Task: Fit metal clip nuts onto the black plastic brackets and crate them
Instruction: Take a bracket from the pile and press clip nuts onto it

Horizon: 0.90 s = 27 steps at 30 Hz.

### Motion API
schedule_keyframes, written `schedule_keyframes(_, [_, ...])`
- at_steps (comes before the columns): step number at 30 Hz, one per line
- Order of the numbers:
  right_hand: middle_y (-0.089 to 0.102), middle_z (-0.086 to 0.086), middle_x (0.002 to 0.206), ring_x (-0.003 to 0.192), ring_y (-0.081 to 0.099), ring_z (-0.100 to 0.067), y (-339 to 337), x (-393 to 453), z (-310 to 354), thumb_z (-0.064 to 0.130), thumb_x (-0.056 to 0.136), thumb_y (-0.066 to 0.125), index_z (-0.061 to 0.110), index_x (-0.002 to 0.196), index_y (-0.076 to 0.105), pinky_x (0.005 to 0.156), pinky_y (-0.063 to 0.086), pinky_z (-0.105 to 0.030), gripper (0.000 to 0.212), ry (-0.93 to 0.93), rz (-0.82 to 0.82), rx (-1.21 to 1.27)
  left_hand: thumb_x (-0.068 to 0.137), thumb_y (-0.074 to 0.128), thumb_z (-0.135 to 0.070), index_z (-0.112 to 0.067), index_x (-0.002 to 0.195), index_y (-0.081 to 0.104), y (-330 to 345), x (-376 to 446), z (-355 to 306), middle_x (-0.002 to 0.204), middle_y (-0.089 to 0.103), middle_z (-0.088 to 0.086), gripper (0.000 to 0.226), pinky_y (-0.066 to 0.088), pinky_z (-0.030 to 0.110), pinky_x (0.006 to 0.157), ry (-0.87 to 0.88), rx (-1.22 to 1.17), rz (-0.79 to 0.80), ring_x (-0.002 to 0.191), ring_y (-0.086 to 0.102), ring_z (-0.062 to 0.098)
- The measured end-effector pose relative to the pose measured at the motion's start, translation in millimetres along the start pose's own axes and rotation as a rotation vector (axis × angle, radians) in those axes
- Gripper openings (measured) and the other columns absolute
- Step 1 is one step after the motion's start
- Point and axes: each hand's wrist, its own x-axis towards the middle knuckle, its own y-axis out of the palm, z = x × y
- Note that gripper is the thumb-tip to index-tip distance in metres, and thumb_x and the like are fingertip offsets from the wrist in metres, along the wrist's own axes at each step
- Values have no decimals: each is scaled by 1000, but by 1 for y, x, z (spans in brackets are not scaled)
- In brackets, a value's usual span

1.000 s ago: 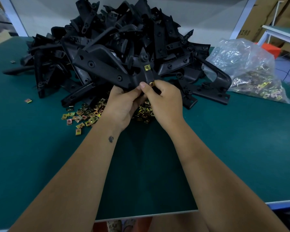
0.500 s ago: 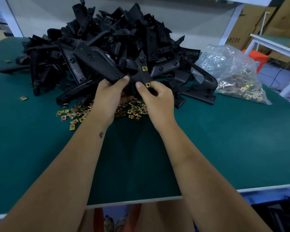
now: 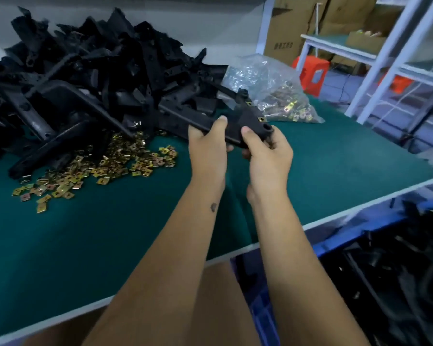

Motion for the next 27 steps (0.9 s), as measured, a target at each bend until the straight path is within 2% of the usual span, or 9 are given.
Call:
schedule_keyframes(3, [63, 10, 69, 60, 53, 0, -51, 2, 20, 0, 88, 66, 15, 82, 63, 56, 43, -16, 17, -56, -160, -45, 96, 60, -20, -30, 113, 59, 37, -30, 10, 98, 66, -6, 20, 47, 22, 57, -125, -121, 101, 83, 63, 9])
schedule_keyframes(6, [70, 9, 78, 65, 60, -4, -111, -1, 40, 5, 90, 66, 20, 90, 65, 55, 46, -19, 16, -107, -400, -2, 95, 61, -12, -21, 93, 67, 78, -78, 33, 88, 70, 1, 11, 49, 20, 52, -264, -108, 349, 79, 65, 14])
schedule_keyframes(9, [73, -3, 96, 68, 64, -8, -183, -16, 56, 5, 91, 65, 19, 102, 66, 57, 49, -21, 17, -135, -527, 23, 95, 60, -14, -10, 99, 71, 105, -126, 64, 86, 73, 6, 12, 53, 22, 53, -426, -83, 548, 69, 69, 17])
schedule_keyframes(12, [72, -2, 90, 65, 61, -10, -256, -44, 57, 6, 92, 64, 16, 100, 68, 57, 48, -23, 13, -38, -559, -57, 96, 58, -20, -4, 110, 70, 108, -159, 98, 95, 73, 13, 25, 57, 24, 53, -639, -8, 683, 61, 71, 17])
schedule_keyframes(15, [73, -5, 91, 74, 64, -17, -312, -72, 44, 6, 92, 65, 11, 101, 69, 60, 50, -26, 11, 168, -609, -155, 96, 61, -14, -9, 104, 69, 93, -178, 137, 89, 72, 7, 12, 59, 24, 57, -739, 169, 706, 66, 72, 19])
schedule_keyframes(19, [74, -6, 89, 69, 69, -16, -356, -99, 22, 7, 89, 69, 10, 100, 69, 58, 54, -24, 12, 376, -697, -306, 95, 62, -4, -9, 94, 67, 63, -180, 181, 93, 67, 9, 7, 56, 19, 57, -732, 390, 696, 76, 67, 18])
schedule_keyframes(23, [74, -5, 90, 76, 73, -17, -370, -104, 3, 7, 86, 73, 12, 99, 68, 61, 56, -25, 15, 412, -794, -345, 96, 63, -11, -14, 120, 59, 39, -172, 209, 92, 70, 1, 25, 54, 20, 60, -534, 719, 943, 75, 69, 10])
schedule_keyframes(25, [70, -10, 107, 87, 69, -25, -371, -102, -2, 9, 86, 72, 11, 113, 62, 72, 57, -33, 29, 446, -915, -377, 96, 63, -22, -24, 121, 56, 33, -163, 213, 101, 70, 0, 26, 54, 27, 73, -482, 891, 1041, 86, 68, 13])
schedule_keyframes(27, [52, -13, 134, 87, 58, -24, -369, -99, -3, 13, 88, 69, 13, 135, 48, 78, 50, -38, 52, 514, -1056, -533, 97, 60, -28, -26, 117, 59, 30, -155, 212, 109, 68, -1, 20, 53, 33, 88, -464, 1047, 1148, 99, 66, 18])
